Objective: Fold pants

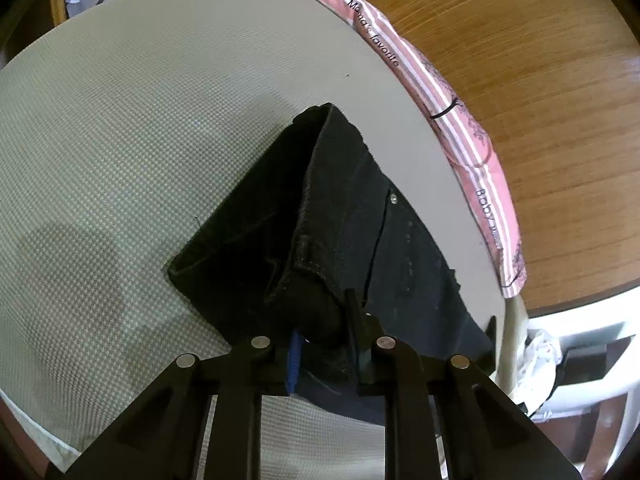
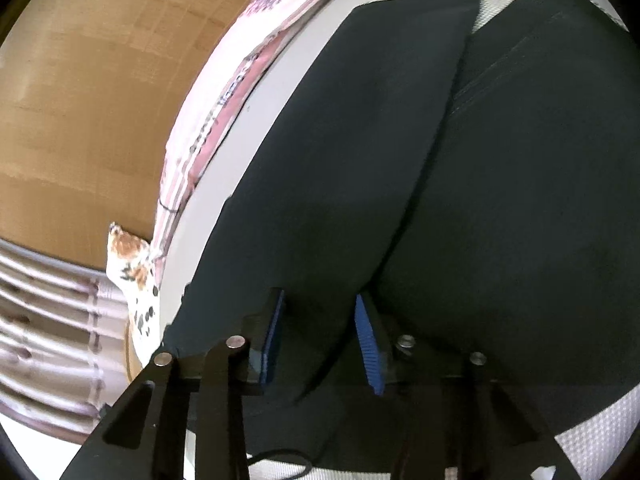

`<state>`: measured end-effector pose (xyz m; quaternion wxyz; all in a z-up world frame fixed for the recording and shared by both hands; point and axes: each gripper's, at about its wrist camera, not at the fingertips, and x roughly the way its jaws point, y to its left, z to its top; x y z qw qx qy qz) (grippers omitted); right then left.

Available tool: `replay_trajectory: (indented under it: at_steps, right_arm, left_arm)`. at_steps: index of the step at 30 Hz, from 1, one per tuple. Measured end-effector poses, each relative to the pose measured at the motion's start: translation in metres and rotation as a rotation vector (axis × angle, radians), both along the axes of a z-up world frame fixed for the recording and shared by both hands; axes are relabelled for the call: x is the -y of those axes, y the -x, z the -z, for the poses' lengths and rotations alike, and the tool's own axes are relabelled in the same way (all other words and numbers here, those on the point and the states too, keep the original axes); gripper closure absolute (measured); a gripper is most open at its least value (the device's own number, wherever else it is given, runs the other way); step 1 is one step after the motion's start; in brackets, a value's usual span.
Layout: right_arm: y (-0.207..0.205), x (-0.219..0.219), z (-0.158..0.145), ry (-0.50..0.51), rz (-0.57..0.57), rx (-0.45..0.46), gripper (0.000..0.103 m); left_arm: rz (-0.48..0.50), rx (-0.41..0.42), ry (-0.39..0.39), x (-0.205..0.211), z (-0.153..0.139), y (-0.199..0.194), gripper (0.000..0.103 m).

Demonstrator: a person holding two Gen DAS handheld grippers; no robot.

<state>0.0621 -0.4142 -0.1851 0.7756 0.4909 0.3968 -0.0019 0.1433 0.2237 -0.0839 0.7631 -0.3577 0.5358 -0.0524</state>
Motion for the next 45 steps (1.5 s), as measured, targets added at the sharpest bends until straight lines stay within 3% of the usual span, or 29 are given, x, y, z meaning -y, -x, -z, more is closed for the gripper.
replay_trajectory:
  at_steps: [3, 5, 8, 12, 17, 23, 30, 33, 35, 36, 40, 45]
  right_arm:
    - [-0.001, 0.004, -0.002, 0.040, 0.006, -0.014, 0.090]
    - [0.001, 0.005, -0.006, 0.064, 0.007, -0.009, 0.097]
    - [0.003, 0.001, -0.021, 0.166, -0.012, -0.029, 0.098]
    - [0.014, -0.013, -0.054, 0.345, -0.042, -0.050, 0.098]
    - [0.035, -0.027, -0.066, 0.448, -0.076, -0.083, 0.098]
    - [0.049, -0.036, -0.037, 0.428, -0.095, -0.176, 0.099]
    - [0.046, -0.032, -0.021, 0.394, -0.110, -0.203, 0.096]
    - [0.051, -0.024, -0.020, 0.311, -0.092, -0.185, 0.087]
    - [0.056, -0.019, -0.024, 0.272, -0.070, -0.172, 0.069]
    - [0.059, -0.016, -0.026, 0.262, -0.058, -0.162, 0.067]
    - [0.074, 0.001, -0.036, 0.215, -0.034, -0.116, 0.066]
    - [0.090, 0.036, -0.037, 0.166, 0.037, -0.096, 0.066]
  left_arm:
    - [0.017, -0.002, -0.044, 0.004, -0.001, -0.004, 0.085]
    - [0.030, -0.003, -0.066, 0.006, -0.002, -0.006, 0.085]
    - [0.051, 0.000, -0.093, 0.009, -0.007, -0.011, 0.085]
    - [0.130, 0.029, -0.192, 0.018, -0.021, -0.017, 0.086]
    - [0.241, 0.039, -0.295, 0.024, -0.020, -0.018, 0.086]
    - [0.314, 0.031, -0.386, 0.029, -0.009, -0.018, 0.086]
    - [0.409, 0.090, -0.632, 0.065, -0.011, -0.008, 0.085]
    - [0.408, 0.091, -0.631, 0.066, -0.016, -0.005, 0.083]
    - [0.404, 0.099, -0.606, 0.065, -0.023, -0.001, 0.081]
    - [0.411, 0.105, -0.588, 0.063, -0.028, 0.002, 0.079]
    - [0.419, 0.106, -0.578, 0.060, -0.045, 0.016, 0.072]
    - [0.434, 0.210, -0.684, 0.069, -0.077, 0.046, 0.072]
